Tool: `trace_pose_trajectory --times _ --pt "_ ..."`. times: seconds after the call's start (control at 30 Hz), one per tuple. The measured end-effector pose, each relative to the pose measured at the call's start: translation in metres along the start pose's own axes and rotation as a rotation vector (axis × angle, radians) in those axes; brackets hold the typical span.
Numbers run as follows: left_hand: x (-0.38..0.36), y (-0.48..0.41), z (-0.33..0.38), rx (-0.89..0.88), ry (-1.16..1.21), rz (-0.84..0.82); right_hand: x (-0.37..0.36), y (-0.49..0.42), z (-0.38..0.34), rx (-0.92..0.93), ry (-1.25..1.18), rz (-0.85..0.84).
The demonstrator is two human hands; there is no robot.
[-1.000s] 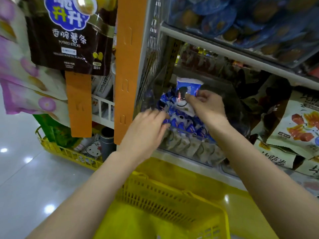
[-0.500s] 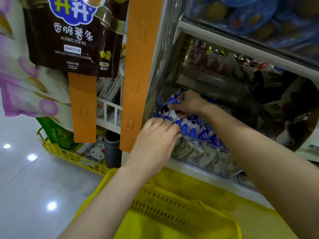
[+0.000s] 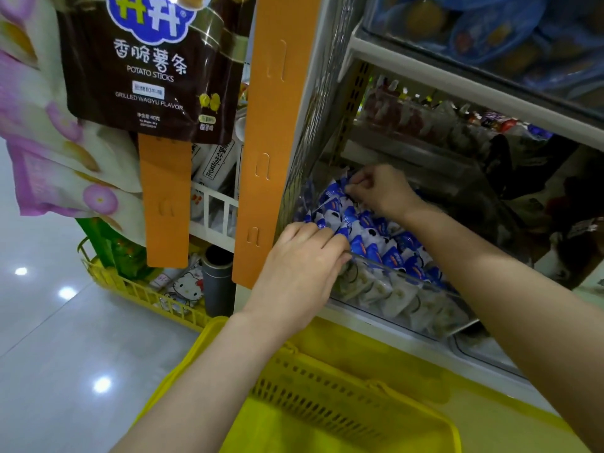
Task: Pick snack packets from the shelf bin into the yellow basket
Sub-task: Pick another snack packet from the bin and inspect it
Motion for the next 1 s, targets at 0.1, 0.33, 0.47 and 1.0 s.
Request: trace_pose_trajectory --times 0.1,0.33,0.47,1.0 --pt "0.0 0.0 0.0 0.001 -0.007 -0.003 -0.009 0.001 0.008 -0.071 0.184 -0.108" --pt "0.0 0.0 0.001 0.0 -0.032 -0.01 -0.013 -0.003 0.001 -0.028 0.219 -0.125" --pt "0.0 0.0 0.001 -0.004 -0.022 -0.033 -0.004 0.006 0.002 0.035 0.122 0.114" --pt "0.023 0.031 0.033 0.588 1.237 0.106 0.018 0.171 -0.002 0.017 -0.831 0.05"
Point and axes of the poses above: each hand's wrist, its own y-axis away from the middle knuckle, its own x-axis out of the back of the hand, z = x × y, the point moved 3 cm from there along -y, towards the middle knuckle, and after that the axes turned 5 degrees about -x, right-handed, at the moved point
